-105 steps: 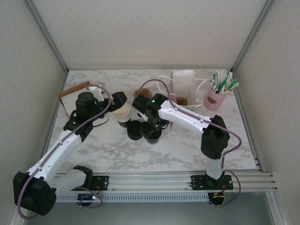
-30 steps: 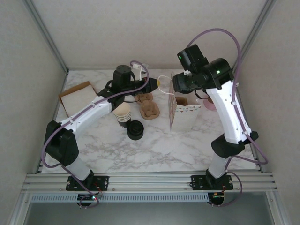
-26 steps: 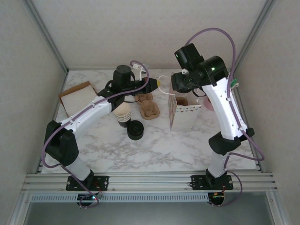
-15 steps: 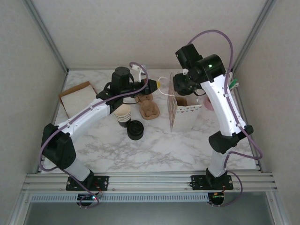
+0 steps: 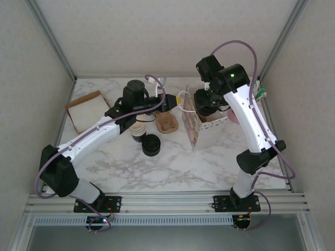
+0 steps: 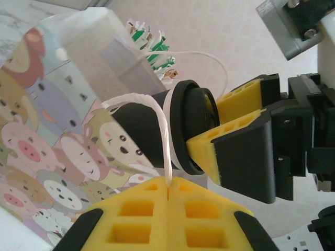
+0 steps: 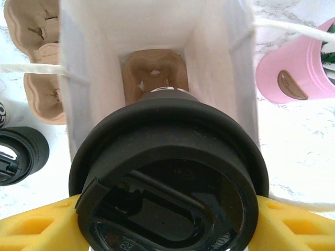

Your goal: Pack the takeout coffee

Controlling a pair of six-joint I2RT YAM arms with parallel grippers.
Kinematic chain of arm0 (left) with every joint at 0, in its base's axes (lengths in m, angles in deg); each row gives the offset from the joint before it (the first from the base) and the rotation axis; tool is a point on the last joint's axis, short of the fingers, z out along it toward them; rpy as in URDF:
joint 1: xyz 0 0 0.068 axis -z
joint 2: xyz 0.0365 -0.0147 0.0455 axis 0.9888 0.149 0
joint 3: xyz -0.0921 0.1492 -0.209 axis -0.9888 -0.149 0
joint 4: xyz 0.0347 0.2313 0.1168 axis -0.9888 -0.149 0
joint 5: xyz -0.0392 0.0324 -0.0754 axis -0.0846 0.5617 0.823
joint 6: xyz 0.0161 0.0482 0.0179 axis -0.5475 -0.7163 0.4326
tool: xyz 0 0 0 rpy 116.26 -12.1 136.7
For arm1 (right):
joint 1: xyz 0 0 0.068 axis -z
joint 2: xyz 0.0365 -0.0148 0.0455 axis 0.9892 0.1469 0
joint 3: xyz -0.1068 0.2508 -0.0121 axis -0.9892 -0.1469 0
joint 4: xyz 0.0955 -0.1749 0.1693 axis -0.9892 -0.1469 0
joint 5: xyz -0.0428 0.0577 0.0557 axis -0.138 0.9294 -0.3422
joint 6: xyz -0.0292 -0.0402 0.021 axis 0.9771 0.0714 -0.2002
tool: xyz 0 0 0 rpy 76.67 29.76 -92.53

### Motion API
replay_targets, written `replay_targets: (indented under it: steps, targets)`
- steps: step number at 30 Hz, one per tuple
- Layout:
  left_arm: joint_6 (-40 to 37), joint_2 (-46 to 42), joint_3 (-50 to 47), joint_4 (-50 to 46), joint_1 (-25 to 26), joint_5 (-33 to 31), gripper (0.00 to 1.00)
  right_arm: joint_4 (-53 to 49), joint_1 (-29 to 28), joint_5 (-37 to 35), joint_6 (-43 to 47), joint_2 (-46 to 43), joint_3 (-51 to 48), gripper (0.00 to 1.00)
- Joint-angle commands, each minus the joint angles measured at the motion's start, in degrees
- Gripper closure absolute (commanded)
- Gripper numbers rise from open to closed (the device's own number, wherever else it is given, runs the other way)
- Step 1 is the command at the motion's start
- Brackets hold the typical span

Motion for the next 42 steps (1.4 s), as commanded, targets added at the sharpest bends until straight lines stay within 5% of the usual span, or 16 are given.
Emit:
replay_targets:
  steps: [1,12,28,35,42]
  targets:
    - [0.74,-2.93,-1.10,1.38,0.38,1.58,1.00,-10.96,0.47,0.92,-0.94,-2.76,-1.72,0.30]
    - [3.17,-4.79,-3.23,3.85,0.39,8.92,1.00,-10.89,-1.48,4.85,-0.75,-4.84,-6.94,0.32]
    - [1.94,-6.35,-4.52,2.36,-3.56,11.29,1.00,-10.96,-4.58,5.34,-0.99,-3.47,-9.91,0.31]
    - [1.68,-5.80,-4.30,2.52,-5.62,9.80,0.80,-10.96,-4.42,5.63,-0.93,-2.21,-9.90,0.31]
    - [0.29,-7.96,-3.68,1.29,-7.27,8.16,0.47,-10.96,-4.36,6.29,-1.00,-2.19,-11.85,0.31]
